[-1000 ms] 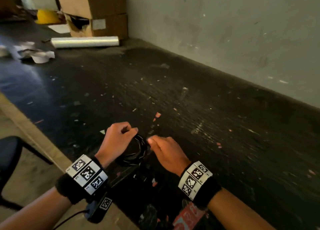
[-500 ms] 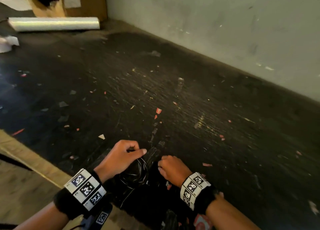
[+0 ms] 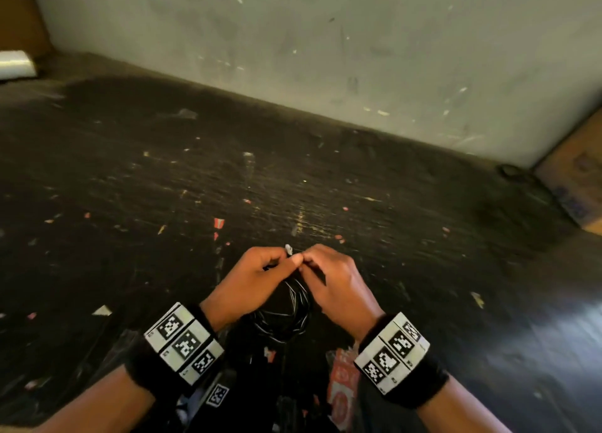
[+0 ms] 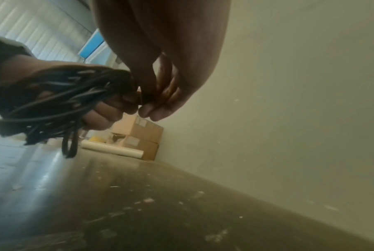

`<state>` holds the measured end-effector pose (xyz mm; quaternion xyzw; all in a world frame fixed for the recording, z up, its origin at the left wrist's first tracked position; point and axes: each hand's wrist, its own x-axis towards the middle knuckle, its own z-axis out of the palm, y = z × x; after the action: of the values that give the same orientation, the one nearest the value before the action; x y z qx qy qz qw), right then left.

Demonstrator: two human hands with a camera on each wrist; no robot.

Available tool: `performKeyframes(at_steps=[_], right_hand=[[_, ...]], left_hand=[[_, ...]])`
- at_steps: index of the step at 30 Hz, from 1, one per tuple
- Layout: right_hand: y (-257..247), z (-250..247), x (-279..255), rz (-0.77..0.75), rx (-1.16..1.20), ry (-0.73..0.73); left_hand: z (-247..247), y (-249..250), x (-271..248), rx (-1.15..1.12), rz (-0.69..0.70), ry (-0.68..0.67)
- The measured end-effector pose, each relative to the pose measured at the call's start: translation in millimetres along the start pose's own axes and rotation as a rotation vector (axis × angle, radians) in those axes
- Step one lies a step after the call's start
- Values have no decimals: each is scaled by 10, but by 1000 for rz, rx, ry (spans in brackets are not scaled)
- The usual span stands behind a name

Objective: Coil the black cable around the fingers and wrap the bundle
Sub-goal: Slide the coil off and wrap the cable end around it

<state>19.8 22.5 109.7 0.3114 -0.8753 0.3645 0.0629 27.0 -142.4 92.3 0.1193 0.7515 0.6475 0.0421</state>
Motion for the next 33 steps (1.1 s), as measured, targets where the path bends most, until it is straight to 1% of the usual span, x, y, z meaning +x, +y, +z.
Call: performKeyframes(at_steps=[2,4,7,10,11,12,16,19,22,26,29,32,33], right_hand=[[10,-114,-43,-2,-13,39],[26,-222,-74,28,-14,56],[52,-414,-103,65,-41,27],[37,-596,-135,29,-105,-13],[39,-653,-151,41,-101,6],[45,-689,-154,84,-82,48],[113,-819,-88,384,118,311],[157,-921,-40,501,244,408],[226,-1090,-16,549,356,431],[289,-1309,-4,530,431,423],[363,-1430,-14,535,506,424],[433,-1529,-33,581,689,395],[459,-1564,-51,576,743,372]], left_hand=[[53,68,70,61,69,-7],[129,96,135,129,132,-4],[248,173,200,190,214,1],[356,287,256,213,236,-35],[402,319,274,221,246,-42],[443,347,286,231,259,-34],[698,502,350,290,343,89],[867,589,442,303,393,171],[1003,659,523,353,479,229],[1196,747,628,374,556,308],[1351,800,688,370,561,361],[1506,845,708,385,581,418],[1555,865,707,366,555,430]])
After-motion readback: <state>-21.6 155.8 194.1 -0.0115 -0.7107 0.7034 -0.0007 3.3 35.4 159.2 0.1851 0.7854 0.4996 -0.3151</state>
